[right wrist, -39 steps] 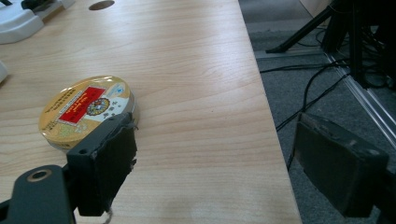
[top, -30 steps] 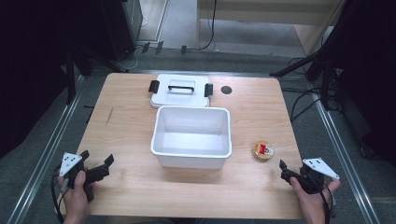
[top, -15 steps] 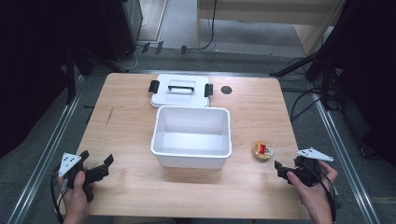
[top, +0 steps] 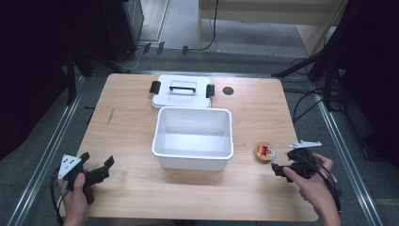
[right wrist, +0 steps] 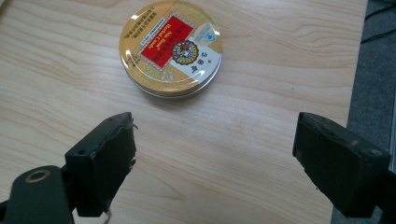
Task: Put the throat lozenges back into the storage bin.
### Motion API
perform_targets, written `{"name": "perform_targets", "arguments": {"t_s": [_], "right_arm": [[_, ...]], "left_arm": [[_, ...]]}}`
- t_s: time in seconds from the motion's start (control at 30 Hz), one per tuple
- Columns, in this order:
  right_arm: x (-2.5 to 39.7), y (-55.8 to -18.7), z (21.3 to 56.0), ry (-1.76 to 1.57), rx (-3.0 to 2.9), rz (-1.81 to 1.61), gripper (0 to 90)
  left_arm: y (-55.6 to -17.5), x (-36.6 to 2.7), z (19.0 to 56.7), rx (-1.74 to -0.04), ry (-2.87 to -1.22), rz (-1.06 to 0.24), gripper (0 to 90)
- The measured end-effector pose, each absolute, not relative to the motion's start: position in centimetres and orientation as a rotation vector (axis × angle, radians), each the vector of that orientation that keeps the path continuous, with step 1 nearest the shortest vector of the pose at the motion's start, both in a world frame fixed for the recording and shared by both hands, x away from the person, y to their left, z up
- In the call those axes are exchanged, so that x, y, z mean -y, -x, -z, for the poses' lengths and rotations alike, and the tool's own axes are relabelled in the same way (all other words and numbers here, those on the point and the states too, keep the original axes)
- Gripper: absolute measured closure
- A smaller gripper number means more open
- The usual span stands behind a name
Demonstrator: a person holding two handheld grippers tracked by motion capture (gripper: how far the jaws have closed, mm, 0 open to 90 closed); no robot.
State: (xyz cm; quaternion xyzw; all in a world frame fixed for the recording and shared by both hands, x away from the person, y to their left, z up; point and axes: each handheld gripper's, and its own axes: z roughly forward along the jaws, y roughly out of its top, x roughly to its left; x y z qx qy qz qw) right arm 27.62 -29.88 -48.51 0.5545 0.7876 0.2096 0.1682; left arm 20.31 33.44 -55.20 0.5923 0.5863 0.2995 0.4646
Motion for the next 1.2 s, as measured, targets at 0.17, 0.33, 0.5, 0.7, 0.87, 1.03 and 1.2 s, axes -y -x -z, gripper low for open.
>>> {"name": "perform_targets", "arguments": {"t_s": [0.17,0.33,0.5,0.7,0.87,1.03,1.2], "right_arm": [[29.3,-28.4,48.1,-1.582,-2.268,-0.543,13.5],[28.4,-29.2,47.7,-1.593,-2.321,-0.494,13.4],[27.3,-29.8,47.8,-1.575,-2.374,-0.400,13.3],[26.1,-30.6,47.9,-1.568,-2.430,-0.326,13.1],[25.5,-31.4,47.6,-1.562,-2.471,-0.269,13.0],[24.7,-32.3,47.3,-1.557,-2.491,-0.209,12.0],[23.9,-33.1,47.4,-1.585,-2.537,-0.148,8.7]], "left_arm": [[-20.3,-33.4,55.2,-1.442,-1.459,-0.736,0.4],[-20.3,-33.5,55.2,-1.442,-1.454,-0.730,0.4],[-20.3,-33.5,55.2,-1.442,-1.453,-0.733,0.4],[-20.2,-33.5,55.2,-1.441,-1.451,-0.733,0.4],[-20.2,-33.5,55.2,-1.443,-1.450,-0.732,0.4],[-20.3,-33.5,55.2,-1.443,-1.453,-0.733,0.4],[-20.2,-33.5,55.2,-1.443,-1.449,-0.728,0.4]]}}
